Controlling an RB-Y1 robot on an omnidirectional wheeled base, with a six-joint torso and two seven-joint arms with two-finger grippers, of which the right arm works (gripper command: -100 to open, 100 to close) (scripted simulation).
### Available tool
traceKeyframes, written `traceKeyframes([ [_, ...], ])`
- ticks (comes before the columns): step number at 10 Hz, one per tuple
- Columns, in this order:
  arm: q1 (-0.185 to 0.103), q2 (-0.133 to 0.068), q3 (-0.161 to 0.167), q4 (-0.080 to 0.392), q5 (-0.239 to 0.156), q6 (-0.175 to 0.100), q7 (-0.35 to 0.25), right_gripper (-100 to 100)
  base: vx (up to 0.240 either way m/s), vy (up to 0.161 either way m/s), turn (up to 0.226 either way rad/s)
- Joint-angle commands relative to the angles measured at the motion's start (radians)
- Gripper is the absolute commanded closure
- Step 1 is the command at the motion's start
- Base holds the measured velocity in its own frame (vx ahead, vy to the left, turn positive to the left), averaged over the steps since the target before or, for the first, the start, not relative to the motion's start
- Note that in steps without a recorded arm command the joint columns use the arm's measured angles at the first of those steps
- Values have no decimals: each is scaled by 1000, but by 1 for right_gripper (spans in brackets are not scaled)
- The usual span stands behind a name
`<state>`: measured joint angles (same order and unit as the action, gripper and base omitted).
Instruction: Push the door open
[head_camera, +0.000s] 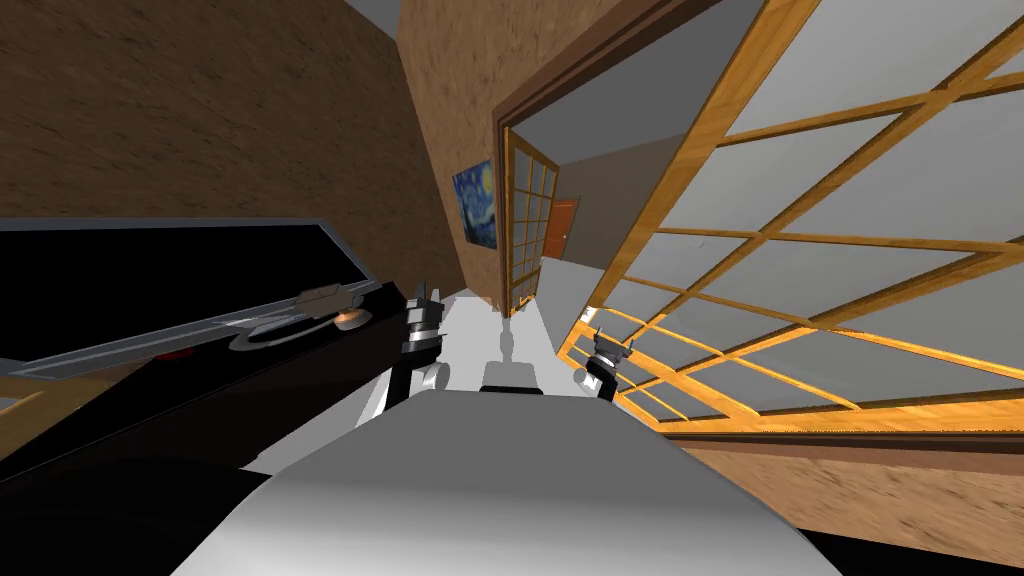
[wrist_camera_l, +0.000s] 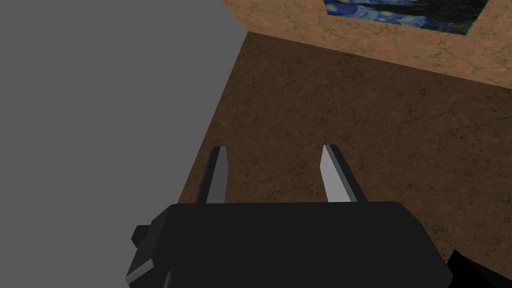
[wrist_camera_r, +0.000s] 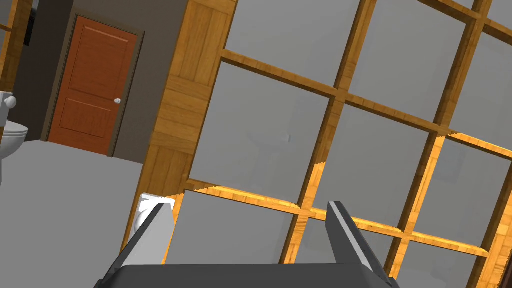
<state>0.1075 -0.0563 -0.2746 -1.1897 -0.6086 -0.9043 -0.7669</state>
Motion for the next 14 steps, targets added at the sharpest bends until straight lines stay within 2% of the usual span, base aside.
traceKeyframes([
  [1, -17, 7, -9, 44, -21, -13, -20, -100, 27, -81, 187],
  [6, -52, 28, -37, 157, -82, -43, -81, -100, 30, -83, 196],
  [8, -78, 46, -57, 237, -126, -64, -123, -100, 24, -107, 354],
  [12, -98, 65, -73, 301, -161, -81, -158, -100, 16, -98, 156],
  [14, -118, 85, -88, 363, -195, -97, -191, -100, 18, -80, 266],
])
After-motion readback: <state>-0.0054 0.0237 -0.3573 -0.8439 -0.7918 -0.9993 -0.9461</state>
